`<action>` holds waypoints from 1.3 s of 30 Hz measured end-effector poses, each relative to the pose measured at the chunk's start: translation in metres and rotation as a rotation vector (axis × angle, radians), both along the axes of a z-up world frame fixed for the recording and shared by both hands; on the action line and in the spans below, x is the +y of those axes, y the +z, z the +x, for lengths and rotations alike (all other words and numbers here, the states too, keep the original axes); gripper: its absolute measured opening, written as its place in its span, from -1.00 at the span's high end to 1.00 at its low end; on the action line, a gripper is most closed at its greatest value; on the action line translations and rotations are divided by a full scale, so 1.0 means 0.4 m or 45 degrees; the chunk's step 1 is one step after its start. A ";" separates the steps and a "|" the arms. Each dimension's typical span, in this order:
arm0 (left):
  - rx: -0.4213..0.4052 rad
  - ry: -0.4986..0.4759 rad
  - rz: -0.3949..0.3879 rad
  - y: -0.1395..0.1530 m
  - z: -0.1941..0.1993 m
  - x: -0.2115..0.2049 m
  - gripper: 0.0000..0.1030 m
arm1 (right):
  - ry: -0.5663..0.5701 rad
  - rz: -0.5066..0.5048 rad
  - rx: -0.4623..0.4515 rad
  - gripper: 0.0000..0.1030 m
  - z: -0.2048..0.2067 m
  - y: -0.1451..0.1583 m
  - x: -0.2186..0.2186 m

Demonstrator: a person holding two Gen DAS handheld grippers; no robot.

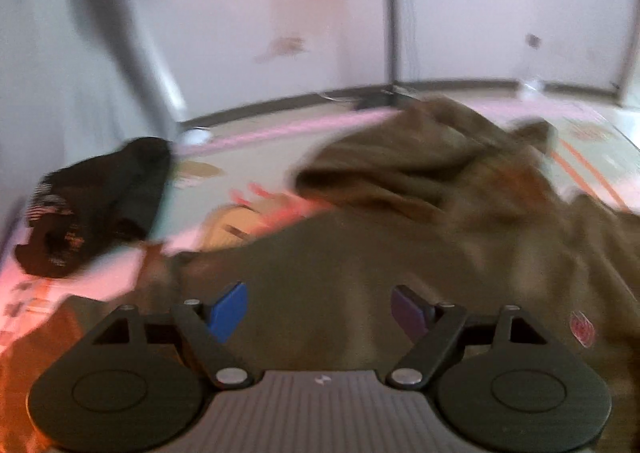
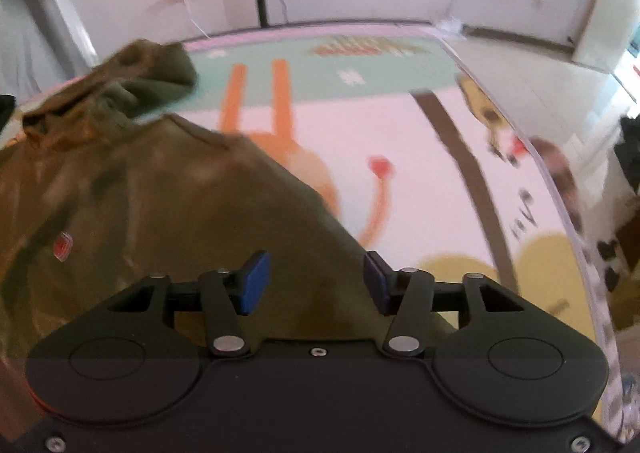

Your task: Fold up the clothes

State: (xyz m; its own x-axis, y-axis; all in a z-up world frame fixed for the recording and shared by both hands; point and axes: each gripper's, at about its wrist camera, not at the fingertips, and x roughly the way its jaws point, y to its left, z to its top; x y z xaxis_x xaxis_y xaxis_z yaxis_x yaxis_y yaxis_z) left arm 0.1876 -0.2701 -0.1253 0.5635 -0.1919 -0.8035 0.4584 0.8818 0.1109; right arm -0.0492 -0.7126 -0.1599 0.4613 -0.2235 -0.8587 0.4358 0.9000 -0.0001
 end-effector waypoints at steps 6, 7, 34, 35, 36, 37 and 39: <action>0.105 -0.203 0.004 -0.043 -0.151 -0.067 -0.58 | -0.028 -0.028 -0.037 -0.51 -0.050 -0.031 -0.071; 0.123 -0.237 0.005 -0.051 -0.176 -0.078 -0.58 | -0.013 -0.042 -0.046 -0.51 -0.042 -0.035 -0.075; 0.408 -0.777 -0.206 -0.121 -0.413 -0.168 -0.57 | 0.262 -0.202 -0.022 0.98 0.040 -0.080 -0.039; 0.416 -0.785 -0.205 -0.123 -0.416 -0.169 -0.57 | 0.245 -0.220 -0.019 0.98 0.039 -0.076 -0.044; 0.423 -0.792 -0.203 -0.126 -0.419 -0.171 -0.57 | 0.228 -0.236 -0.014 0.98 0.043 -0.073 -0.051; 0.425 -0.797 -0.200 -0.129 -0.422 -0.175 -0.57 | 0.211 -0.252 -0.009 0.98 0.047 -0.070 -0.057; 0.432 -0.812 -0.197 -0.135 -0.429 -0.182 -0.57 | 0.206 -0.276 0.005 0.98 0.060 -0.067 -0.067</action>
